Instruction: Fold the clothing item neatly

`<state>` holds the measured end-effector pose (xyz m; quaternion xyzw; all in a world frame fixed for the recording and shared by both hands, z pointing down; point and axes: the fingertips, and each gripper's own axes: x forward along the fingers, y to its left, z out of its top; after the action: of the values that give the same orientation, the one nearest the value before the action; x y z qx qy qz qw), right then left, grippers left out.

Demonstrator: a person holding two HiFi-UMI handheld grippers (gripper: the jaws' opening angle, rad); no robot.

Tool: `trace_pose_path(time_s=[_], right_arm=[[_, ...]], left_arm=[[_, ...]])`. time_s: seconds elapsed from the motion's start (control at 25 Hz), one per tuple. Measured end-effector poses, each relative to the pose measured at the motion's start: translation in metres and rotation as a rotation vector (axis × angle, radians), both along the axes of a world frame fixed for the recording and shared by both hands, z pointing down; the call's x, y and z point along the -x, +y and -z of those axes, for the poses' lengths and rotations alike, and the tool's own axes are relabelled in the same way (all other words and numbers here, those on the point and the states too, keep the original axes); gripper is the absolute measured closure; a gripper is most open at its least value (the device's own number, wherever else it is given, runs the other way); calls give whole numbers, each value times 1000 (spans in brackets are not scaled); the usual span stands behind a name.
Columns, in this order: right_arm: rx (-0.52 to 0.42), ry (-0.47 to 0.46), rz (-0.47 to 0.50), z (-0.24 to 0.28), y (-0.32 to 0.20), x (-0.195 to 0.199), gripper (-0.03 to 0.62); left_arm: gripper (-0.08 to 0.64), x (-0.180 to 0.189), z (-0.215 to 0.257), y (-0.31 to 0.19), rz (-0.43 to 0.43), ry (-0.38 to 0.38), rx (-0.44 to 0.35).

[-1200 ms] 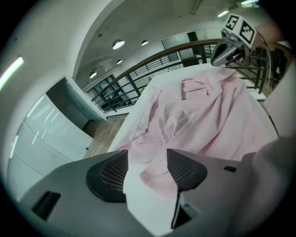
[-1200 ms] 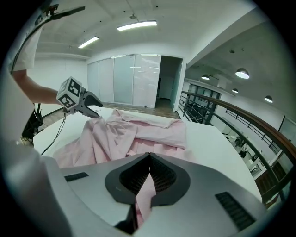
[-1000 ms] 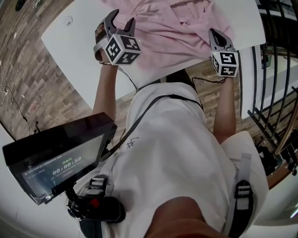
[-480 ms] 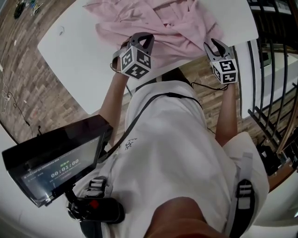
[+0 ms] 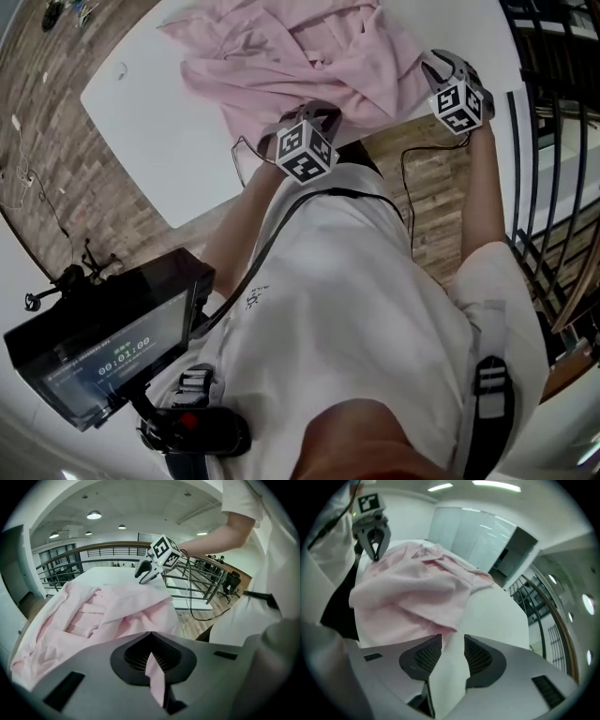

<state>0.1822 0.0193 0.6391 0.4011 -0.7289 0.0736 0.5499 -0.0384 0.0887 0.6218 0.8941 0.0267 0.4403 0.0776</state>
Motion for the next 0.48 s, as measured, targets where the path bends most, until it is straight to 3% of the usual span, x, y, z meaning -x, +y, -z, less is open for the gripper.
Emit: trace_pose_path(time_s=[0.12, 0.28, 0.4, 0.44, 0.48], right_arm=[[37, 159, 179, 1, 11, -9, 457], [48, 279, 376, 8, 16, -2, 457], [72, 306, 494, 3, 18, 13, 471], [82, 291, 506, 4, 20, 17, 563], [96, 262, 500, 8, 22, 21, 571]], left_arm=[[557, -13, 0, 15, -26, 17, 3], [557, -21, 4, 16, -46, 31, -11], [557, -20, 4, 12, -40, 28, -18], [557, -19, 4, 11, -35, 27, -19], [557, -18, 4, 10, -30, 26, -18]])
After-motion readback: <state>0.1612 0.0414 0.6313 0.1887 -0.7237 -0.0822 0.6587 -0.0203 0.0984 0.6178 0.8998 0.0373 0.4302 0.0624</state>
